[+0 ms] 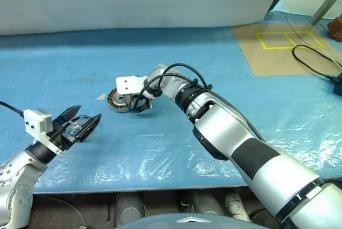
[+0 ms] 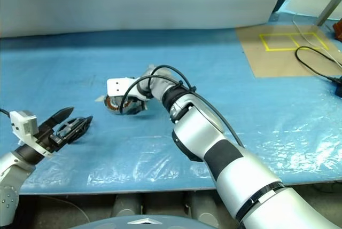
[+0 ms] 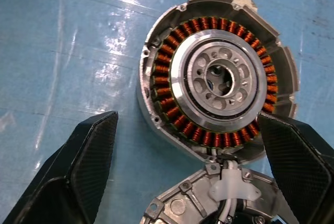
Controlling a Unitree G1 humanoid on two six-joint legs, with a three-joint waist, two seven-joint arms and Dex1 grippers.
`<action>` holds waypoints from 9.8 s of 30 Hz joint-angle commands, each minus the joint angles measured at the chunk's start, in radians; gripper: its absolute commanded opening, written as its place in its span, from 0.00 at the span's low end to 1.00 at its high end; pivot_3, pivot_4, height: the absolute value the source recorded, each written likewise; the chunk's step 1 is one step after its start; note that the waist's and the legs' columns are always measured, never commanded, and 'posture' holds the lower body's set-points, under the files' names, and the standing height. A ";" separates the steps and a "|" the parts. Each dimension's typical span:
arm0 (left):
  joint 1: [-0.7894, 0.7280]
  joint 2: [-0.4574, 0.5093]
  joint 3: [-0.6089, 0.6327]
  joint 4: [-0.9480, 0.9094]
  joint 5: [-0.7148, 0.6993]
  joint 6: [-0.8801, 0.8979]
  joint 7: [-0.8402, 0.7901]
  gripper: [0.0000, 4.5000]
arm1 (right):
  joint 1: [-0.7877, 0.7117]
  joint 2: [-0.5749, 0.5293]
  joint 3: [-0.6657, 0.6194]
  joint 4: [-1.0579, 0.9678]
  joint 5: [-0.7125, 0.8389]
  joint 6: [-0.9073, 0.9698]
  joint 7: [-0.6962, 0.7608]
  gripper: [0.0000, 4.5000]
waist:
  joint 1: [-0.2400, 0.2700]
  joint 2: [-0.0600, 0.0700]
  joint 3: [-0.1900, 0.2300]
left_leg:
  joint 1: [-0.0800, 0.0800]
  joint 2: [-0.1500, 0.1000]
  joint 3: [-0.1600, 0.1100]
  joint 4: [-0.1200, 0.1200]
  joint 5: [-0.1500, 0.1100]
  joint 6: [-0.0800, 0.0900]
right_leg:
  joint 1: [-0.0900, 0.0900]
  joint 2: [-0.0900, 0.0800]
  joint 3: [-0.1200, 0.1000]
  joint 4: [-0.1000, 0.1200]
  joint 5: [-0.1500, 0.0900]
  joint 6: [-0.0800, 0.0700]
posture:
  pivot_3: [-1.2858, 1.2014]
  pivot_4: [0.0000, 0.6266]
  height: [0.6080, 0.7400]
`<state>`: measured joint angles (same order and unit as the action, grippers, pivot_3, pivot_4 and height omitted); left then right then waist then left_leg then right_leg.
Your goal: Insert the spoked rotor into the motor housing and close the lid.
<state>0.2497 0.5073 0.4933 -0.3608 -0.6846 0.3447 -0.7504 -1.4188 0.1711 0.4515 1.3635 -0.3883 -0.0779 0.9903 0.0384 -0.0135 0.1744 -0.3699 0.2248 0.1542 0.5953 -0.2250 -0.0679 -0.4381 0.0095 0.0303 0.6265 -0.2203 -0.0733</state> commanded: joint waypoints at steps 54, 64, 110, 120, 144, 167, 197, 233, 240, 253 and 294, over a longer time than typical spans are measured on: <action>-0.141 -0.036 -0.166 0.056 0.047 -0.046 0.021 1.00 | 0.015 -0.168 0.226 -0.105 -0.159 -0.685 0.403 0.01 | -0.005 0.000 0.000 | 0.003 -0.001 -0.001 0.002 0.005 0.001 | 0.000 -0.004 -0.003 0.014 -0.005 -0.006 | 0.52 0.24 1.00; -0.213 -0.024 -0.195 0.120 0.057 -0.047 -0.011 1.00 | 0.058 -0.286 0.263 -0.206 -0.160 -0.884 0.501 0.01 | 0.001 0.000 0.000 | 0.002 -0.003 0.000 0.002 0.008 0.011 | 0.000 -0.013 -0.005 0.016 -0.005 -0.007 | 0.52 0.24 1.00; -0.247 0.002 -0.212 0.126 0.045 -0.004 -0.047 1.00 | 0.075 -0.334 0.320 -0.466 0.151 -0.813 0.582 1.00 | -0.024 -0.001 0.000 | -0.001 -0.004 0.000 0.002 0.012 0.015 | 0.000 -0.014 -0.007 0.015 -0.005 -0.007 | 0.52 0.24 1.00; -0.255 0.012 -0.215 0.130 0.049 0.005 -0.053 1.00 | 0.117 -0.300 0.320 -0.439 0.086 -0.724 0.541 1.00 | -0.020 0.000 0.000 | -0.001 -0.004 0.000 0.002 0.012 0.014 | 0.000 -0.015 -0.007 0.015 -0.005 -0.007 | 0.52 0.24 1.00; -0.256 0.002 -0.235 0.123 0.056 0.003 -0.047 1.00 | 0.113 -0.246 0.310 -0.336 -0.060 -0.711 0.374 0.48 | -0.023 0.000 0.000 | -0.001 -0.004 0.000 0.002 0.011 0.014 | 0.000 -0.015 -0.007 0.015 -0.005 -0.007 | 0.52 0.24 1.00; -0.292 0.006 -0.251 0.156 0.065 -0.004 -0.064 1.00 | 0.202 -0.339 0.315 -0.587 0.066 -0.751 0.550 0.44 | -0.024 0.000 0.000 | -0.001 -0.005 0.000 0.002 0.012 0.015 | 0.000 -0.015 -0.007 0.015 -0.005 -0.006 | 0.52 0.24 1.00; -0.288 0.006 -0.259 0.144 0.060 0.012 -0.065 1.00 | 0.239 -0.423 0.340 -0.685 0.060 -0.704 0.583 0.44 | -0.020 -0.001 0.000 | -0.001 -0.009 0.000 0.002 0.012 0.014 | 0.001 -0.015 -0.007 0.015 -0.005 -0.006 | 0.52 0.24 1.00; -0.317 0.004 -0.271 0.174 0.067 0.001 -0.077 1.00 | 0.218 -0.517 0.380 -0.840 0.212 -0.559 0.624 0.86 | -0.021 -0.001 0.000 | -0.001 -0.010 -0.001 0.002 0.012 0.014 | 0.001 -0.015 -0.007 0.015 -0.005 -0.006 | 0.52 0.24 1.00; -0.340 0.003 -0.279 0.194 0.071 0.000 -0.085 1.00 | 0.170 -0.604 0.385 -0.956 0.325 -0.508 0.624 0.86 | -0.020 -0.001 0.000 | 0.000 -0.010 -0.001 0.002 0.012 0.014 | 0.001 -0.015 -0.007 0.015 -0.005 -0.006 | 0.52 0.24 1.00; -0.250 0.034 -0.308 -0.011 -0.011 0.096 -0.107 1.00 | 0.608 -0.835 -0.073 -1.482 0.619 0.376 0.346 0.86 | 0.011 -0.003 0.000 | 0.001 -0.013 -0.002 0.000 0.014 0.011 | 0.005 -0.016 -0.007 0.011 -0.006 -0.002 | 0.52 0.24 1.00; -0.314 0.086 -0.461 0.017 0.025 0.146 -0.246 1.00 | 1.392 -0.869 -0.310 -1.578 0.549 0.463 -0.090 0.86 | 0.010 -0.001 -0.001 | 0.022 -0.019 -0.003 -0.018 0.013 0.013 | 0.030 -0.018 -0.003 -0.010 -0.009 0.015 | 0.52 0.24 1.00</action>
<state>-0.0599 0.5945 0.0238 -0.3108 -0.6455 0.4915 -0.9984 -0.0452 -0.7005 0.1471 -0.2256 0.1589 0.3775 0.9080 0.0480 -0.0142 0.1738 -0.3477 0.2052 0.1514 0.5772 -0.2123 -0.0552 -0.4079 -0.0089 0.0277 0.6165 -0.2292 -0.0576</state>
